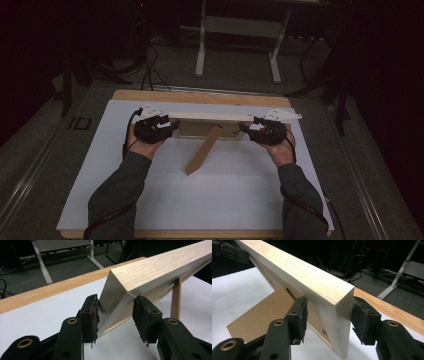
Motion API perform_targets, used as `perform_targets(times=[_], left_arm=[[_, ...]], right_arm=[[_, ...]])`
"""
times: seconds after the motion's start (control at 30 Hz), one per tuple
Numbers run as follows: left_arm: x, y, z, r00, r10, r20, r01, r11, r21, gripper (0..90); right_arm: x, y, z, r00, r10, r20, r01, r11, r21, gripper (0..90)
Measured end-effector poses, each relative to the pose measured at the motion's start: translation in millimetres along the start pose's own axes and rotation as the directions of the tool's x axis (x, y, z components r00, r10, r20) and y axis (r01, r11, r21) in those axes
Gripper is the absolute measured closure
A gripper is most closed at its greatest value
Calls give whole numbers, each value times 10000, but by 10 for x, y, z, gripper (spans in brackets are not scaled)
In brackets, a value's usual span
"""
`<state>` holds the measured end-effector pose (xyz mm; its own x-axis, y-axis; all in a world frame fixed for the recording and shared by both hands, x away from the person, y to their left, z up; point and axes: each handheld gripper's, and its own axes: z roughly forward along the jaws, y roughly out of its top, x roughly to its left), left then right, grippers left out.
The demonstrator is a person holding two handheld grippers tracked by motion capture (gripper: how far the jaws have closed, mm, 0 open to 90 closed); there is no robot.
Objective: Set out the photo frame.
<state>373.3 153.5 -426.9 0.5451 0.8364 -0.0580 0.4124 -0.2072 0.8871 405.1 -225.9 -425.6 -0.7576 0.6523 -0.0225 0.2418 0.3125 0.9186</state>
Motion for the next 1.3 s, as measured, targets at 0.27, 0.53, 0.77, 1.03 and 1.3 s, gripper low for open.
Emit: perform_targets(times=[0.27, 0.53, 0.77, 1.03, 1.3], left_arm=[[36, 16, 31, 9999, -169, -36, 170, 9998, 103, 570], [62, 43, 58, 9996, -265, -17, 265, 9995, 181, 573], [95, 81, 68, 9992, -411, -19, 411, 9989, 212, 574], [95, 102, 67, 9991, -410, -119, 412, 9989, 221, 576], [120, 125, 73, 9988, -465, -123, 467, 9987, 189, 576]], right_arm=[[50, -24, -34, 9998, -185, 32, 185, 9998, 19, 524], [86, -37, -74, 9993, -362, 74, 361, 9993, 67, 556], [114, -34, -109, 9988, -475, -89, 476, 9988, 98, 596], [159, -43, -135, 9977, -660, -147, 661, 9978, 29, 614], [225, -45, -160, 9949, -919, -418, 919, 9958, -16, 629]])
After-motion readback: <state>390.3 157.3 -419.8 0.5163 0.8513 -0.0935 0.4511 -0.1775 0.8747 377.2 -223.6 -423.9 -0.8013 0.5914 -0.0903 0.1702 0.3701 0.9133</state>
